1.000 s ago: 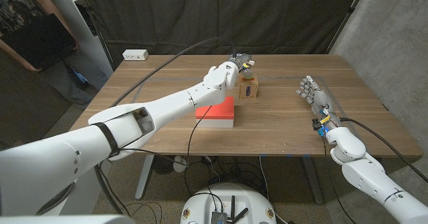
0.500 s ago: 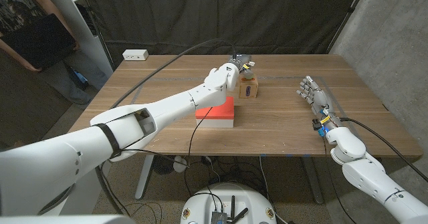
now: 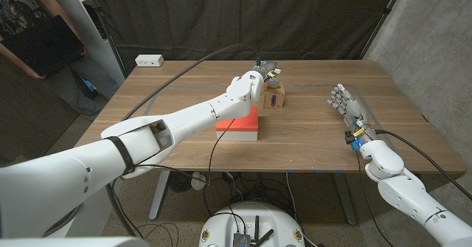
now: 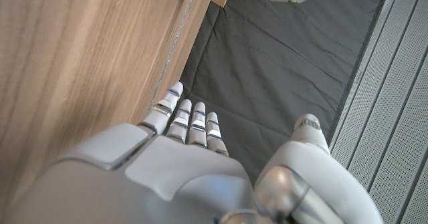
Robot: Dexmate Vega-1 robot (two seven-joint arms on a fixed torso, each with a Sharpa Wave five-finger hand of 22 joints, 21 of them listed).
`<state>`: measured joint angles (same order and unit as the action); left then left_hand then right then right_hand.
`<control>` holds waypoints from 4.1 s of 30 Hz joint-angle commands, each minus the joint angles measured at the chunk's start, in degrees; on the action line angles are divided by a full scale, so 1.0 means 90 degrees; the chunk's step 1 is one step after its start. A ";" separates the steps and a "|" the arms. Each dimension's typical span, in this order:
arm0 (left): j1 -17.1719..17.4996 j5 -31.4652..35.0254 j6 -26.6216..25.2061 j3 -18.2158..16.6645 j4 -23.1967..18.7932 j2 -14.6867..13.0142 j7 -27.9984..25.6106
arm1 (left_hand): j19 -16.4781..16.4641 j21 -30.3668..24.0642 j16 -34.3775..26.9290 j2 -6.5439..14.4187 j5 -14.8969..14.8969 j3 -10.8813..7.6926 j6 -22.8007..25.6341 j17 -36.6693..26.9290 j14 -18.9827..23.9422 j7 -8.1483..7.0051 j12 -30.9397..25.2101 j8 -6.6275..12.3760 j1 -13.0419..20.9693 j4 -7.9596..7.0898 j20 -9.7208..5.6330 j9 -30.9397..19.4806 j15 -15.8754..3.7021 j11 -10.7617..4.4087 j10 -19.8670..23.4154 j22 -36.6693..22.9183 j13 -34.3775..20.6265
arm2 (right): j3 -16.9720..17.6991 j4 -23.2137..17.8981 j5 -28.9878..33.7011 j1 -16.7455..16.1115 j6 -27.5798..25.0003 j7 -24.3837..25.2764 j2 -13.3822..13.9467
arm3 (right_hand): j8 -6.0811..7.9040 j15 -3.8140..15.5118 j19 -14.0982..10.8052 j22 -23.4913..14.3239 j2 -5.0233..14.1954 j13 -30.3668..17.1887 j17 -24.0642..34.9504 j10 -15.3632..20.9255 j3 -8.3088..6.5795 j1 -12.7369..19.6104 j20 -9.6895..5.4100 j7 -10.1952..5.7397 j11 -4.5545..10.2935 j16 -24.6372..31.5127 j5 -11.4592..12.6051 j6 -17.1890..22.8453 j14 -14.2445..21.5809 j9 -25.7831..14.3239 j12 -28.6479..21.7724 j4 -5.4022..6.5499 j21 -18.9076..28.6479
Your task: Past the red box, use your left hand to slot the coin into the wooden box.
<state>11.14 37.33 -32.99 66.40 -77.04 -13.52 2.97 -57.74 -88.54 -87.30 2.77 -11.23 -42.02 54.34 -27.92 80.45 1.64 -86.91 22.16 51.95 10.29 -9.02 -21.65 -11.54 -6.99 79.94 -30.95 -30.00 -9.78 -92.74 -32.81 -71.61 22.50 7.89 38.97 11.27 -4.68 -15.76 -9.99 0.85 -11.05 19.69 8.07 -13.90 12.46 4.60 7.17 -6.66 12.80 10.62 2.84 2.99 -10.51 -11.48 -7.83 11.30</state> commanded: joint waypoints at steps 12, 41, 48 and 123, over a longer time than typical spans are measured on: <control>-0.0042 -0.0164 0.0053 0.0069 0.0183 0.0068 -0.0039 | -0.0072 0.0025 0.0021 -0.0026 -0.0038 -0.0022 0.0893 0.0014 0.0007 0.0267 -0.0021 -0.0059 0.0061 0.0002 -0.0345 0.0008 -0.0029 -0.0049 -0.0004 0.0023 -0.0043 | -0.0013 0.0063 -0.0005 0.0030 0.0010 -0.0034 0.0004 | -0.0005 -0.0041 -0.0021 -0.0010 0.0022 -0.0020 -0.0006 0.0051 -0.0007 0.0032 0.0002 -0.0034 0.0005 0.0013 -0.0015 0.0004 0.0051 -0.0022 -0.0003 -0.0046 0.0002; -0.0256 -0.0241 -0.0012 0.0334 0.0544 0.0260 0.0239 | -0.0072 0.0042 0.0033 -0.0081 -0.0052 0.0032 0.0933 0.0080 0.0019 0.0208 0.0016 -0.0172 0.0033 0.0001 -0.0347 0.0103 -0.0032 -0.0068 0.0021 0.0196 0.0056 | -0.0053 0.0246 -0.0043 0.0131 0.0097 -0.0110 -0.0044 | 0.0001 -0.0025 -0.0024 -0.0010 0.0019 -0.0020 -0.0011 0.0054 -0.0004 0.0029 0.0012 -0.0039 0.0015 0.0015 -0.0012 0.0015 0.0054 -0.0022 -0.0003 -0.0046 0.0003; -0.0278 -0.0288 -0.0004 0.0323 0.0503 0.0236 0.0279 | -0.0084 0.0027 0.0024 -0.0122 -0.0056 0.0078 0.0927 0.0095 0.0034 0.0168 -0.0024 -0.0206 -0.0021 -0.0012 -0.0343 0.0125 -0.0030 -0.0100 0.0020 0.0213 -0.0002 | -0.0047 0.0235 -0.0026 0.0120 0.0103 -0.0095 -0.0029 | 0.0006 -0.0019 -0.0029 -0.0010 0.0018 -0.0020 -0.0012 0.0064 -0.0003 0.0026 0.0011 -0.0048 0.0011 0.0015 -0.0013 0.0028 0.0054 -0.0023 -0.0007 -0.0046 0.0005; -0.0348 -0.0450 -0.0002 0.0058 0.0125 0.0039 0.0139 | -0.0227 0.0083 -0.0037 -0.0467 -0.0123 0.0386 -0.0130 0.0062 0.0055 0.0254 -0.0088 -0.0978 -0.0781 -0.0039 -0.0353 0.0987 -0.0033 -0.0274 0.0058 0.0685 0.0166 | -0.0144 0.0269 0.0088 0.0300 0.0053 -0.0022 -0.0046 | 0.0011 -0.0014 -0.0036 -0.0012 0.0018 -0.0020 -0.0023 0.0103 -0.0003 0.0023 0.0015 -0.0049 0.0010 0.0023 -0.0015 0.0096 0.0077 -0.0024 -0.0012 -0.0047 0.0006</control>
<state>8.47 32.77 -32.97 67.36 -75.01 -12.91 4.69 -59.40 -87.66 -87.09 -1.42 -11.91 -38.18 52.70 -26.86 80.45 3.90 -87.13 13.29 45.17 10.05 -9.61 -12.77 -11.54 -9.01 80.55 -24.79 -27.90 -11.02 -90.18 -32.27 -69.02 23.00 7.36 38.60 11.27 -4.59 -15.76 -9.99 0.85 -11.06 19.42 8.59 -13.90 12.46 4.60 6.63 -6.76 12.80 10.62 3.39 3.33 -10.51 -11.48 -7.83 11.30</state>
